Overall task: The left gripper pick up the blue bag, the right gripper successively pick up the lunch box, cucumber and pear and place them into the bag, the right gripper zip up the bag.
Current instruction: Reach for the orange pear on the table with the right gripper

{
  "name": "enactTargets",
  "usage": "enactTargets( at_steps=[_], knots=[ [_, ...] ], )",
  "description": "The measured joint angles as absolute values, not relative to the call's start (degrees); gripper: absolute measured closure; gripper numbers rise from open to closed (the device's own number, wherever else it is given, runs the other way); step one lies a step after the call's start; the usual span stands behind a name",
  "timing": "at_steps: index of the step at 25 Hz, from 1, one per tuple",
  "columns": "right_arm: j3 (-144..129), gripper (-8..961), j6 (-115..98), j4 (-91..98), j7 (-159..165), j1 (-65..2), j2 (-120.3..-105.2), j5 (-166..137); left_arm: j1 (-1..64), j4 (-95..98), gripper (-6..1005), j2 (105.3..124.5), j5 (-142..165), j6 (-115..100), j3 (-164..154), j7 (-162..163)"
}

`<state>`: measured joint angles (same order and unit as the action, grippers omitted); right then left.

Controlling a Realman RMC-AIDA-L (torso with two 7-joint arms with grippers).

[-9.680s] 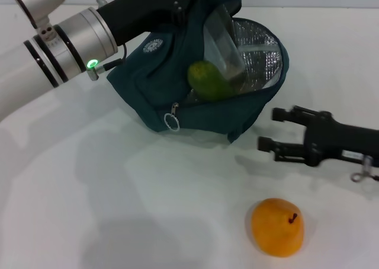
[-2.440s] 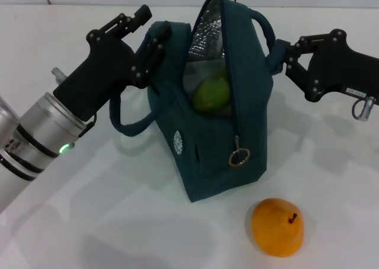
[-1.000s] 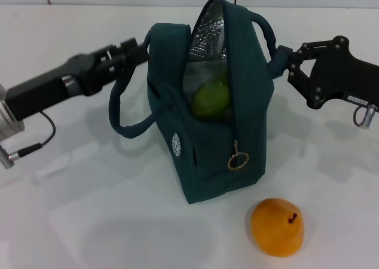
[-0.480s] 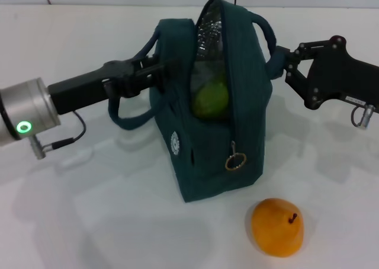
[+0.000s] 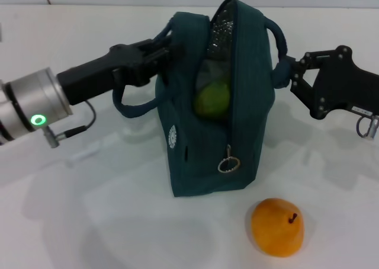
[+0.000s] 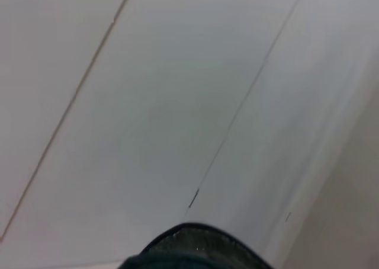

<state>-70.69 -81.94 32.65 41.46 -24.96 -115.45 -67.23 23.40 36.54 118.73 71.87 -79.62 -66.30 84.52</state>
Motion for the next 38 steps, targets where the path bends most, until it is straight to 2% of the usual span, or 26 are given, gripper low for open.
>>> enactTargets(
  at_steps=[2,4,15,24,29,35,38],
  knots=[
    [-70.6,867,-81.8,32.6,41.5,-24.7,-115.44,-67.2,23.4,36.3,612,119.34,71.9,-79.7,-66.2,81.9],
    [-70.5,861,-81.8,32.3,41.6,-24.6,-115.41,-67.2,23.6,35.4,819,119.51,71.6,-79.8,-66.2,80.6],
    [-70.1,827,-81.9,31.1,41.7,-24.1,-115.34,-67.5,26.5,30.5,963,119.53,71.2,-79.6,-66.1,74.6],
    [-69.8,799,-82.7,32.0,42.3,-21.2,-114.75,-67.4,25.5,29.4,963,119.71,66.3,-82.0,-66.3,68.9],
    [-67.3,665,-84.3,32.0,43.7,-20.2,-114.19,-67.5,25.4,27.9,963,119.65,65.1,-83.6,-66.2,66.5],
    [-66.9,570,-87.5,32.2,51.4,-21.0,-111.21,-70.3,25.8,26.5,963,119.73,65.0,-83.7,-66.3,64.6],
    [-66.5,571,-87.8,33.8,55.4,-21.6,-110.21,-73.8,25.8,25.9,963,119.73,65.0,-83.8,-66.3,63.7]
  ],
)
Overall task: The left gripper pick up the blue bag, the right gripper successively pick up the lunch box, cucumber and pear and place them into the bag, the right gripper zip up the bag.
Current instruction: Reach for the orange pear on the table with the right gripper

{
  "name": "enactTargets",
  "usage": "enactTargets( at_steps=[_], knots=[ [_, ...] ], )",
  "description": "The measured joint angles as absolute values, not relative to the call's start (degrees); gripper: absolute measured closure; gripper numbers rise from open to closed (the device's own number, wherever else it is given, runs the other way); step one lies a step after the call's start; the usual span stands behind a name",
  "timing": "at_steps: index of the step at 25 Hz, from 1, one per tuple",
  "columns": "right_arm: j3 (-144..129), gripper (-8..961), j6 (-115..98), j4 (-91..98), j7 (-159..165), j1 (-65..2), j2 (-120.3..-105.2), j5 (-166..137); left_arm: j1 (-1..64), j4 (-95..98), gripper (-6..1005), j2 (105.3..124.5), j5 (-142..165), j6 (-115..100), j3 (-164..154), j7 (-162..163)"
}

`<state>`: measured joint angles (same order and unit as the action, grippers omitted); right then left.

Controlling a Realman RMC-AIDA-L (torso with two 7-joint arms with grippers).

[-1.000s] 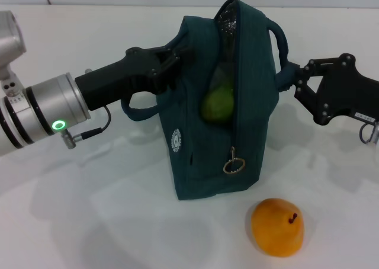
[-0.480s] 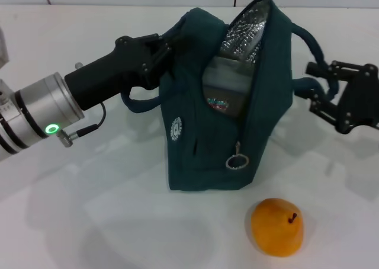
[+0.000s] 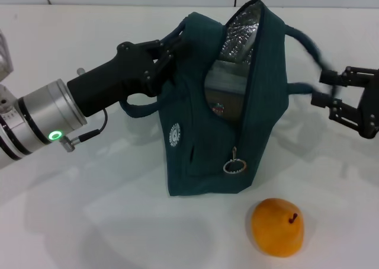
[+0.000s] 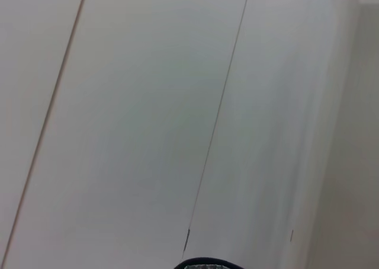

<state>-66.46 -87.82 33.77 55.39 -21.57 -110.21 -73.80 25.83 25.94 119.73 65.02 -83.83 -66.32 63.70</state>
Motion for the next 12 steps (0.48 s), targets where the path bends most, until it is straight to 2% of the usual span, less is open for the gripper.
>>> enactTargets(
  at_steps=[12],
  knots=[
    [-64.3,573,-96.0,35.8,56.9,-20.9,-108.13,-79.0,26.3,24.1,963,119.78,65.0,-83.9,-66.1,62.4]
  ],
)
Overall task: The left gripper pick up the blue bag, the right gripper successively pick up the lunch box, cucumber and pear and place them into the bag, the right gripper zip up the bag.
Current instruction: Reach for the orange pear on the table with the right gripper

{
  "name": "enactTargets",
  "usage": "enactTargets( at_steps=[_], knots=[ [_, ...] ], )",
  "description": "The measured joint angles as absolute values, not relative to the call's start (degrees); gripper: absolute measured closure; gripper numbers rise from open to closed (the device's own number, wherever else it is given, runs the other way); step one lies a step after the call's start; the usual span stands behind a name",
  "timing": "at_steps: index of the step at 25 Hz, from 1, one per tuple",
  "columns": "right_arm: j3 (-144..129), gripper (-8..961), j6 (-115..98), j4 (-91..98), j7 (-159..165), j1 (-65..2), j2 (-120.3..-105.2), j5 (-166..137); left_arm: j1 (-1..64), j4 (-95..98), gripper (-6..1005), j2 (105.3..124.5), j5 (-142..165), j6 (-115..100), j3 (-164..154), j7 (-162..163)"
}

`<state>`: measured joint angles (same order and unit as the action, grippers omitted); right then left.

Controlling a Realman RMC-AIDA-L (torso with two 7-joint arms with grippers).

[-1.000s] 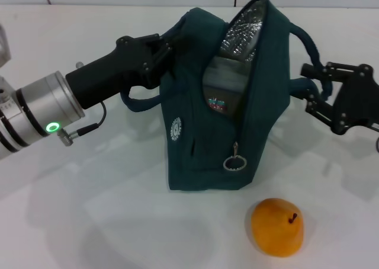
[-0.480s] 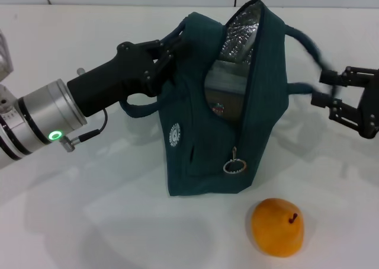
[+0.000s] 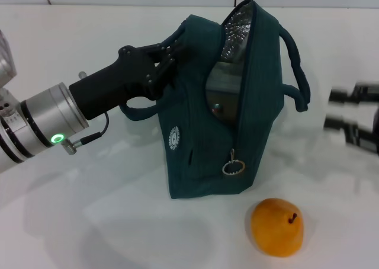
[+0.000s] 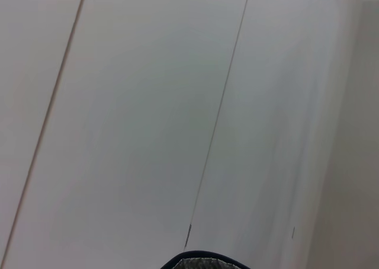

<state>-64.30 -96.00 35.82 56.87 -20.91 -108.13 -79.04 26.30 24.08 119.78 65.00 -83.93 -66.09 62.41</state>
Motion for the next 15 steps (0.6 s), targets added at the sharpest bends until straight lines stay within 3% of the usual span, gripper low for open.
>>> enactTargets(
  at_steps=[6,15],
  knots=[
    [-64.1,574,-103.2,37.5,56.6,-21.1,-108.05,-91.2,26.6,24.1,963,119.85,65.0,-83.9,-66.1,61.8],
    [-64.5,576,-103.1,37.3,56.5,-22.4,-112.21,-100.3,28.4,23.1,963,119.97,65.0,-83.9,-66.5,61.2]
  ],
)
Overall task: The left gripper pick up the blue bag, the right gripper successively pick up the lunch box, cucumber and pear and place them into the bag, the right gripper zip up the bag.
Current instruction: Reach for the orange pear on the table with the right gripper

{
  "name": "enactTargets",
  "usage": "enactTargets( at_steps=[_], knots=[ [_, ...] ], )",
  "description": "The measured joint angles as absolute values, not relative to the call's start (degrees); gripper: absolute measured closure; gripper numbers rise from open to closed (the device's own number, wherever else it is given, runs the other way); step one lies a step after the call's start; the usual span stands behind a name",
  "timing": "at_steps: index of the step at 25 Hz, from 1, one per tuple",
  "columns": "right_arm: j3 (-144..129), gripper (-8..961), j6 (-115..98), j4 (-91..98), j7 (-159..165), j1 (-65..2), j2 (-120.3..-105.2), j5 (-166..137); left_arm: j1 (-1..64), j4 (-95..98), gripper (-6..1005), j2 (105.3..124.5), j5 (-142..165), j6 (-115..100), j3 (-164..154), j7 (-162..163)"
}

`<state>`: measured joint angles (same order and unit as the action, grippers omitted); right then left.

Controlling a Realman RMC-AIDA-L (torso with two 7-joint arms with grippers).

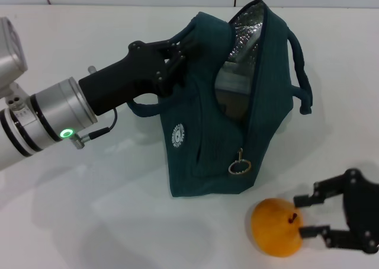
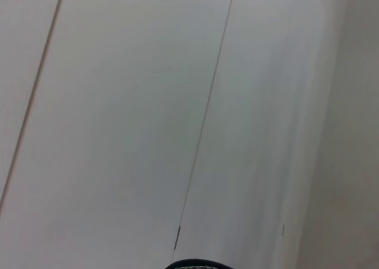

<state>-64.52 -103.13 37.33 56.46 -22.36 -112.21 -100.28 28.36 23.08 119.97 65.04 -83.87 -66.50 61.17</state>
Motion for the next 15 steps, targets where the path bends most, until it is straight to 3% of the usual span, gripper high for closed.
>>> enactTargets(
  at_steps=[5,15],
  knots=[
    [-64.3,580,-103.0,37.0,57.3,-23.6,-113.54,-103.6,28.6,22.8,963,119.97,65.0,-83.8,-66.5,61.1],
    [-64.1,583,-101.3,37.1,57.3,-23.8,-113.88,-103.3,28.5,22.8,963,119.97,65.0,-83.8,-66.5,60.3]
  ],
)
